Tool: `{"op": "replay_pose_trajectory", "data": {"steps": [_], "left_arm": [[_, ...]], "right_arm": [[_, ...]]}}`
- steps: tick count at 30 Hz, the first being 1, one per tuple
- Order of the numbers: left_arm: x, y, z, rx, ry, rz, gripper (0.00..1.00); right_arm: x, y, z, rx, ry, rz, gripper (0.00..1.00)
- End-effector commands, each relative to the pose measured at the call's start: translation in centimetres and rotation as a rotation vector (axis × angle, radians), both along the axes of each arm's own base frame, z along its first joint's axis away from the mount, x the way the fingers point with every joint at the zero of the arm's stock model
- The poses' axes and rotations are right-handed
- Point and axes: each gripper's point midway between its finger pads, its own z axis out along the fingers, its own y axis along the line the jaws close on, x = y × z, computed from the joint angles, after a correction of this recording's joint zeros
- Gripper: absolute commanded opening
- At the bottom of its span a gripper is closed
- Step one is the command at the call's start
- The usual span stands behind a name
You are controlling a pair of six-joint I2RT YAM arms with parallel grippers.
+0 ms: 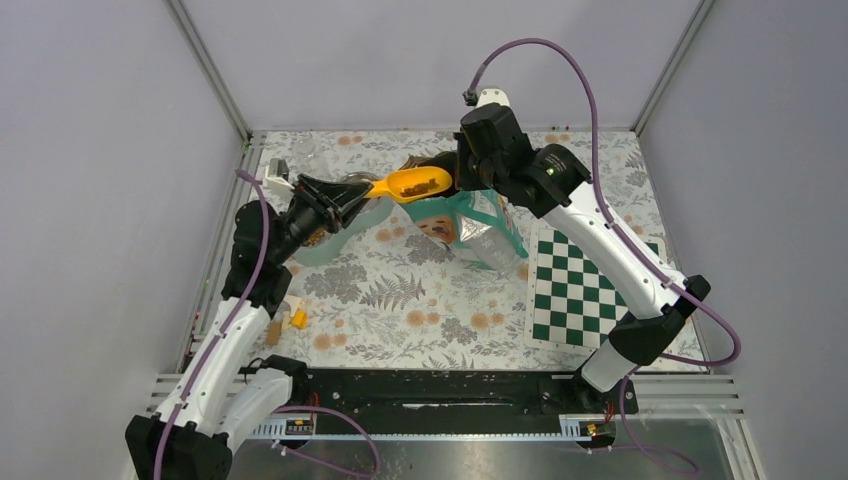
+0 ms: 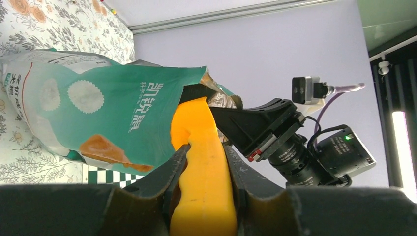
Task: Serve the pet food
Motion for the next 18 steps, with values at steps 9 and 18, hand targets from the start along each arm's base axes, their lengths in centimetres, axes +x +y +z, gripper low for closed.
{"op": "replay_pose_trajectory", "data": {"steps": [9, 18], "left_arm": [[-0.9, 1.5, 3.6, -0.111, -0.114, 0.015, 0.0], [0.6, 1.0, 0.4, 0.229, -0.033, 0.058, 0.0]], "right_arm": [[-0.7, -1.0, 8.2, 0.205, -0.166, 0.0, 0.0], [-1.1, 1.7, 6.8, 0.134, -0.156, 0.118, 0.0]]}}
